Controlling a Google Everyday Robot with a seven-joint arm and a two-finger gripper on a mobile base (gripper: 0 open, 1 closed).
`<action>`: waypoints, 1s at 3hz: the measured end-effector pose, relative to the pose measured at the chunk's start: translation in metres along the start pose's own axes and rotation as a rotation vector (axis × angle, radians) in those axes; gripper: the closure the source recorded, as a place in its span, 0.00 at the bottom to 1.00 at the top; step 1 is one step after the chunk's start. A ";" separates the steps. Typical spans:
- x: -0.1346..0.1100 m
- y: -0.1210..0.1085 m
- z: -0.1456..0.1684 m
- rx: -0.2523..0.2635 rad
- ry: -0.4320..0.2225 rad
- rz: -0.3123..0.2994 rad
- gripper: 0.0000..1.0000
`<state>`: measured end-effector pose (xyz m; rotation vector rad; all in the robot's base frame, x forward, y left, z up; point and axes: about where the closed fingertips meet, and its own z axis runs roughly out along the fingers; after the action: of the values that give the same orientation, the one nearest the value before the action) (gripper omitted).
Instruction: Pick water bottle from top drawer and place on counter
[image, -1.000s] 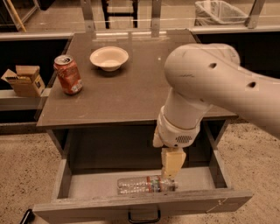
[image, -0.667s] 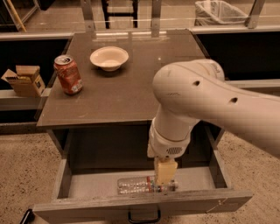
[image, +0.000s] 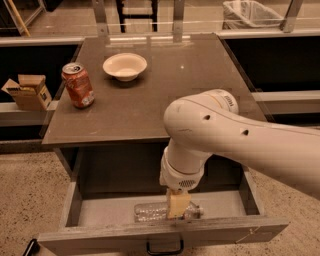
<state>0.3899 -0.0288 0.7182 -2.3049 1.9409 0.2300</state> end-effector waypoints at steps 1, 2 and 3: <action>0.000 -0.015 0.008 0.030 -0.005 -0.022 0.38; 0.002 -0.019 0.026 0.013 -0.007 -0.043 0.39; 0.004 -0.019 0.039 -0.011 -0.021 -0.072 0.39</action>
Offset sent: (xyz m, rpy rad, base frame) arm 0.0229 0.0101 -0.0506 0.0133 0.0030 0.0682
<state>0.4078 -0.0219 0.6791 -2.3641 1.8475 0.2579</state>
